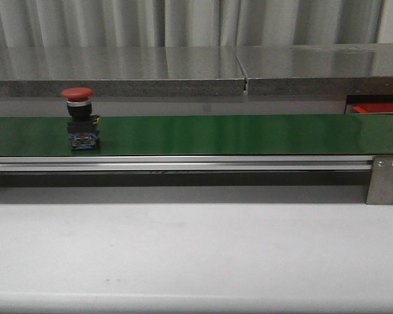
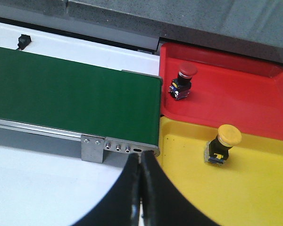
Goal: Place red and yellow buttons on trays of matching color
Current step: 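Set the yellow button on the belt start and open the left gripper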
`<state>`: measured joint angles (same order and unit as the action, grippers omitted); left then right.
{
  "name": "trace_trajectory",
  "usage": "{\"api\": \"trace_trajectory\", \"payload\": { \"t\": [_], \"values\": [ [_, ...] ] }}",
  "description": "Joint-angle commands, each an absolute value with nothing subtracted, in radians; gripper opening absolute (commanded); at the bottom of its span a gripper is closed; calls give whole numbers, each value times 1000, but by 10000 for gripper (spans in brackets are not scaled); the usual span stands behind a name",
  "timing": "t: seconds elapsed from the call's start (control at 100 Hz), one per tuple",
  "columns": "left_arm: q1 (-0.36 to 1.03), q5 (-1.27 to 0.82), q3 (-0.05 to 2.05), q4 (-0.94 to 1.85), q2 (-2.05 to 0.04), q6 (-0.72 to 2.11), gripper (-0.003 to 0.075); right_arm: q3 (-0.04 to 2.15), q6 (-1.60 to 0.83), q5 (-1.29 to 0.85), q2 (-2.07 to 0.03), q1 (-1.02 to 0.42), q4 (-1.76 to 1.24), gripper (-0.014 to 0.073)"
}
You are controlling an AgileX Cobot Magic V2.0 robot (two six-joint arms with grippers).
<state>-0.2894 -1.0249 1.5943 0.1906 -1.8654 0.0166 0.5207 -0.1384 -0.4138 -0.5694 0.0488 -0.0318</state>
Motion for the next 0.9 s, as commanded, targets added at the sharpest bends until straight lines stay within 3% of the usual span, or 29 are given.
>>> {"api": "trace_trajectory", "payload": {
  "t": [0.0, 0.13, 0.39, 0.89],
  "values": [
    [-284, -972, 1597, 207, -1820, 15, 169, 545, -143, -344, -567, 48, -30, -90],
    [-284, -938, 1587, 195, -1820, 21, 205, 545, -143, -344, -567, 48, -30, -90],
    [-284, -932, 1587, 195, -1823, 39, 471, 545, -143, -344, -567, 48, -30, -90],
    [-284, -894, 1589, 346, -1718, 189, 459, 545, -143, -343, -567, 48, -30, -90]
  ]
}}
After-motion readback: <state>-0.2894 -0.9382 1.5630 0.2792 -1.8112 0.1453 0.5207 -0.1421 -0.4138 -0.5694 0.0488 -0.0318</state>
